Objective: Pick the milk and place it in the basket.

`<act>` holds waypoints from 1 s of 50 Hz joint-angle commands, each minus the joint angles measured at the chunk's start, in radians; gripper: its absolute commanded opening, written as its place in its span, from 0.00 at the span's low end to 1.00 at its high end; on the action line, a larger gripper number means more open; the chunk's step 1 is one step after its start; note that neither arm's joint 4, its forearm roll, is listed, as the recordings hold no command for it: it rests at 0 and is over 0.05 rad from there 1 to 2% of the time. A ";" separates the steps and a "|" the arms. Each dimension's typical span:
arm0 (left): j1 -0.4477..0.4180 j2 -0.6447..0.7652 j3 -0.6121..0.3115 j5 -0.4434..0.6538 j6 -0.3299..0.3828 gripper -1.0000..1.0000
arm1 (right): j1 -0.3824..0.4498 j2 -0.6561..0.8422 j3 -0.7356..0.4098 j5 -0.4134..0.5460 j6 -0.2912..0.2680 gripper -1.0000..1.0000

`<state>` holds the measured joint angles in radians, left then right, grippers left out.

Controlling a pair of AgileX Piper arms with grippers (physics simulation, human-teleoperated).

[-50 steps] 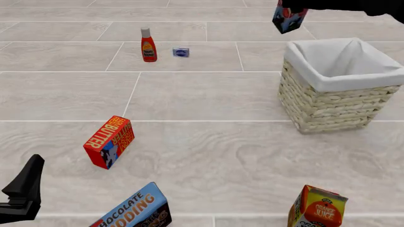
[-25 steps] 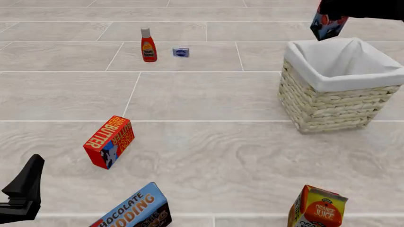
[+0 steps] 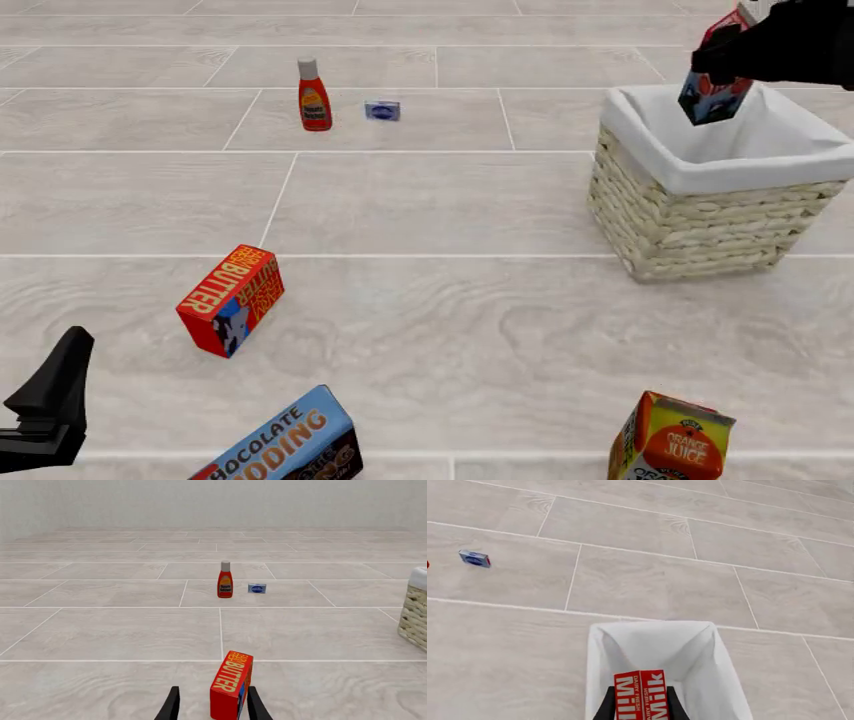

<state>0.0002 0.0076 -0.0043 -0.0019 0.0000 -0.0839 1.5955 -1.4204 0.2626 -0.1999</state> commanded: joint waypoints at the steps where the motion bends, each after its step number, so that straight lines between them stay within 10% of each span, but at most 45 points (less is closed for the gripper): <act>1: 0.000 0.000 0.000 0.000 0.000 1.00 | -0.037 0.043 -0.043 -0.007 0.025 0.00; 50: 0.000 0.000 0.000 0.000 0.000 1.00 | -0.079 0.270 -0.112 -0.028 0.049 0.00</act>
<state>0.0002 0.0076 -0.0043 -0.0019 0.0000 -0.1557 1.8489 -1.5140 0.2497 -0.1771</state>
